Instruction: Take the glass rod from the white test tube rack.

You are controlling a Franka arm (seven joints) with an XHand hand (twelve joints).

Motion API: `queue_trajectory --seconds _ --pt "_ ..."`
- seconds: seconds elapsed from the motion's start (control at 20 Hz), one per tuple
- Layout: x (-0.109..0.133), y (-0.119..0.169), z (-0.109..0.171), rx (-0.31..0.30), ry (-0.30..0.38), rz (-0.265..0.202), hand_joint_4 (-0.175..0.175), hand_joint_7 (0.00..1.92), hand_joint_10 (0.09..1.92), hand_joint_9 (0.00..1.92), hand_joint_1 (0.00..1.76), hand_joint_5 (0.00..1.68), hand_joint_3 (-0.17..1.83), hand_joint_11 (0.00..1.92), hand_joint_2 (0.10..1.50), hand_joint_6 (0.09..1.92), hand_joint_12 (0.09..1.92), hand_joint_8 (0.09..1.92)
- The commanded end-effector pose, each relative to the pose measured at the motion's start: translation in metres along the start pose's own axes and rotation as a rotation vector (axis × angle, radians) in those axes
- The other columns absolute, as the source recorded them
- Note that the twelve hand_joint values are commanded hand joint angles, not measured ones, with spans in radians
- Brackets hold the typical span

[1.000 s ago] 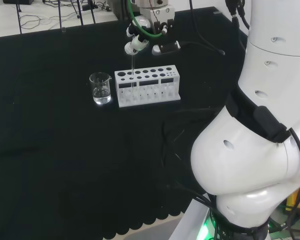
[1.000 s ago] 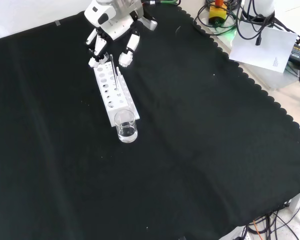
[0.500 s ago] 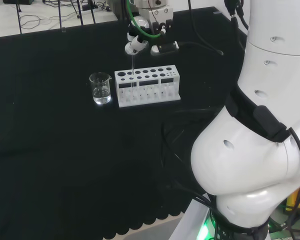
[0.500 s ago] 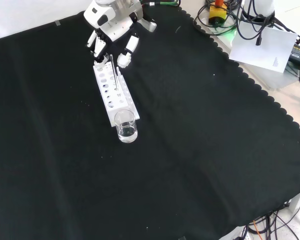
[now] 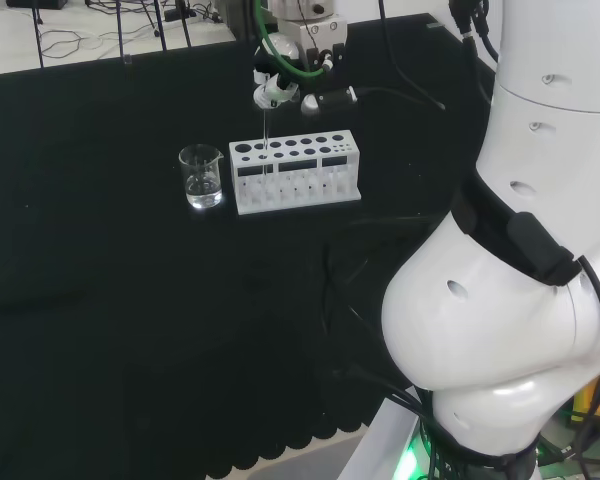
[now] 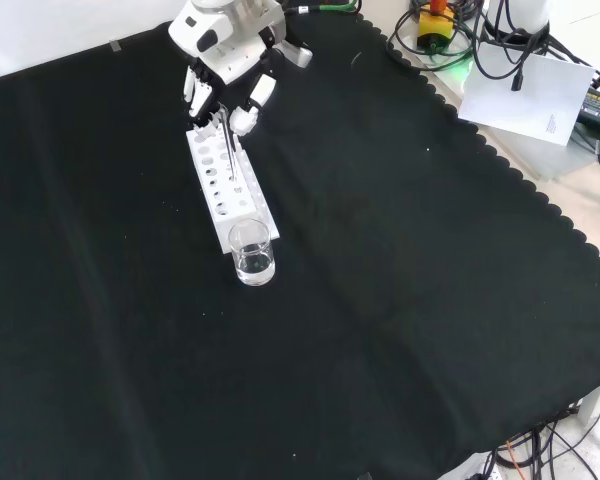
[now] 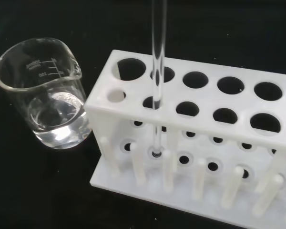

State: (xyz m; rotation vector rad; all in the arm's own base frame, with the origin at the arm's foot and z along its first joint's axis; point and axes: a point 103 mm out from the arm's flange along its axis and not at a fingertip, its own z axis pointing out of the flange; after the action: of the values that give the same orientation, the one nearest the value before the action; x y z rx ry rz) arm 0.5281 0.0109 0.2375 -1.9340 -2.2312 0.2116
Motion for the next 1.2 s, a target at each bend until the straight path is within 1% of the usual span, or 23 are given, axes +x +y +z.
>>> queue_trajectory --seconds 0.05,0.1,0.15,0.25,0.3,0.4,0.45,0.55,0.65,0.7,0.75,0.8,0.85,0.95,1.0,1.15,1.2 --pt "0.005 0.001 0.0 -0.006 -0.006 -0.016 -0.175 0.84 0.86 1.18 0.93 0.55 -0.17 0.88 1.19 1.08 1.2 0.93" --pt "0.006 0.001 0.0 -0.016 -0.034 -0.021 -0.175 0.84 0.86 1.18 0.93 0.55 -0.17 0.89 1.19 1.08 1.2 0.93" --pt "0.007 0.0 0.0 -0.037 -0.046 -0.022 -0.175 0.85 0.86 1.2 0.93 0.56 -0.17 0.9 1.19 1.08 1.19 0.94" --pt "0.008 -0.001 -0.001 -0.071 -0.046 -0.024 -0.175 0.92 0.87 1.24 0.96 0.65 -0.17 0.97 1.18 1.08 1.16 0.96" --pt "0.009 -0.001 -0.001 -0.082 -0.061 -0.025 -0.166 0.96 0.88 1.28 1.02 0.74 -0.15 1.03 1.19 1.12 1.15 0.98" --pt "0.011 -0.001 -0.001 -0.091 -0.082 -0.025 -0.171 1.02 0.91 1.36 1.1 0.86 -0.13 1.19 1.21 1.13 1.07 1.03" --pt "0.011 -0.001 -0.001 -0.094 -0.083 -0.026 -0.174 1.04 0.93 1.38 1.12 0.89 -0.13 1.27 1.21 1.13 1.02 1.05" --pt "0.012 -0.001 -0.002 -0.104 -0.079 -0.032 -0.175 1.05 0.96 1.41 1.13 0.91 -0.14 1.37 1.21 1.12 0.96 1.08" --pt "0.013 -0.001 -0.002 -0.115 -0.064 -0.036 -0.131 1.08 0.98 1.43 1.21 0.9 -0.17 1.44 1.2 1.07 0.91 1.05" --pt "0.013 -0.001 -0.003 -0.136 -0.057 -0.033 -0.119 1.08 0.99 1.43 1.23 0.9 -0.17 1.47 1.2 1.05 0.88 1.04" --pt "0.014 -0.002 -0.005 -0.169 -0.043 -0.027 -0.115 1.09 1.01 1.44 1.24 0.92 -0.17 1.5 1.19 1.01 0.86 1.04" --pt "0.015 -0.003 -0.007 -0.22 -0.024 -0.014 -0.123 1.1 1.03 1.44 1.26 0.95 -0.17 1.52 1.18 0.96 0.84 1.04" --pt "0.018 -0.004 -0.011 -0.245 -0.015 -0.009 -0.144 1.11 1.05 1.44 1.27 0.99 -0.17 1.53 1.17 0.87 0.84 1.03" --pt "0.024 -0.007 -0.021 -0.263 -0.015 -0.014 -0.167 1.17 1.06 1.44 1.29 1.1 -0.17 1.54 1.13 0.68 0.83 0.96" --pt "0.027 -0.008 -0.027 -0.255 -0.024 -0.019 -0.172 1.2 1.05 1.45 1.3 1.15 -0.17 1.55 1.11 0.58 0.81 0.92" --pt "0.038 -0.014 -0.046 -0.229 -0.062 -0.025 -0.175 1.27 0.97 1.48 1.32 1.27 -0.17 1.56 1.08 0.34 0.75 0.8" --pt "0.042 -0.019 -0.055 -0.229 -0.062 -0.029 -0.175 1.28 0.95 1.49 1.32 1.31 -0.17 1.57 1.07 0.28 0.73 0.78"
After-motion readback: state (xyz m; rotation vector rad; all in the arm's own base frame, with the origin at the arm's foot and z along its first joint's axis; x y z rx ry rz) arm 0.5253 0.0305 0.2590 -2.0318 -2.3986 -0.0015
